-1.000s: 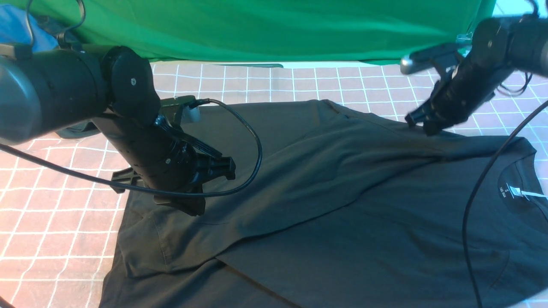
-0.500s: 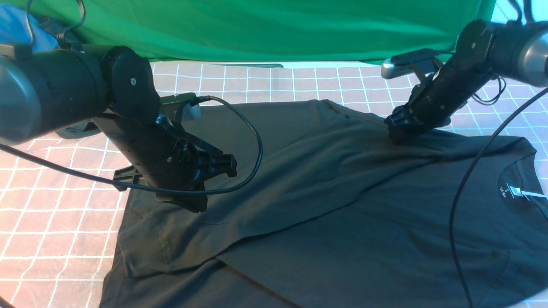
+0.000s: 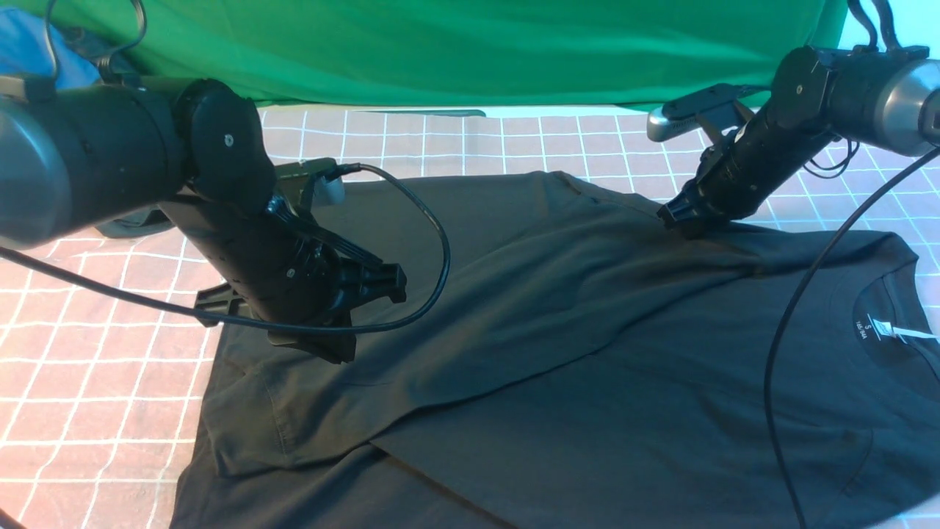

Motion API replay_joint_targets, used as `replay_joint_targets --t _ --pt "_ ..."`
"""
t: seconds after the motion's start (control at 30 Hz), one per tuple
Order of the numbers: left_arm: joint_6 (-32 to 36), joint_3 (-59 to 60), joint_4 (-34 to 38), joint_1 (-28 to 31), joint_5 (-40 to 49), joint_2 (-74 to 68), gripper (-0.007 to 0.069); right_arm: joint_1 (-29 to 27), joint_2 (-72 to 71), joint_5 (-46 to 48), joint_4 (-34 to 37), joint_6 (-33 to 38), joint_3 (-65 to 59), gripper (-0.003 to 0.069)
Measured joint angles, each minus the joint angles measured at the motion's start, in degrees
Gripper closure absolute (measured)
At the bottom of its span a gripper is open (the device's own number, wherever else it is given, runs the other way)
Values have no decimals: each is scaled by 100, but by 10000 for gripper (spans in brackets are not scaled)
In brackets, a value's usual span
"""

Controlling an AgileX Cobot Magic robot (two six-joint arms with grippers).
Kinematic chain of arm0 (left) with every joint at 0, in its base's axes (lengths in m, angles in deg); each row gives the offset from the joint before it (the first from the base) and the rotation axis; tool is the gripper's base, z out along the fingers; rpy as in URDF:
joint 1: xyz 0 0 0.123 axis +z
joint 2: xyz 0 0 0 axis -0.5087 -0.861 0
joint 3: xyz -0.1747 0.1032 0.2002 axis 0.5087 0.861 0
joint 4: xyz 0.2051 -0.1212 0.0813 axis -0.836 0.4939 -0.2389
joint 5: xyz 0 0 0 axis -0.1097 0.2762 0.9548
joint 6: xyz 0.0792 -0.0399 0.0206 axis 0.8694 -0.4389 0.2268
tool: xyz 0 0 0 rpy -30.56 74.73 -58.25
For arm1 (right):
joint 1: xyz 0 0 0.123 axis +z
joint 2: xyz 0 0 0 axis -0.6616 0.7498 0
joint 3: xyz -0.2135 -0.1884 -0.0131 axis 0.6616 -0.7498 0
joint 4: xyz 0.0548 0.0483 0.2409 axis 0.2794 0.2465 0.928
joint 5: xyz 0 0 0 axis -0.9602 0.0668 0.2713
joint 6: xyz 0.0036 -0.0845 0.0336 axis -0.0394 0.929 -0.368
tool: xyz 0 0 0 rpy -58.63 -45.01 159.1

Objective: Fold a long-sleeved shirt over a pink coffee tablecloth.
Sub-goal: 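Grasp the near edge of the shirt at its hem and shoulder corners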

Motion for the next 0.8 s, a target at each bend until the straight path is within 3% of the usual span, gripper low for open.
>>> replay_joint_targets --t 0.43,0.67,0.8 --pt "11 2 -6 0 -16 0 611 24 -86 49 5 24 279 618" --pt "23 2 -6 0 -16 0 611 24 -86 -71 -383 -274 429 618" --pt "23 2 -6 0 -16 0 611 19 -86 426 -413 -309 627 618"
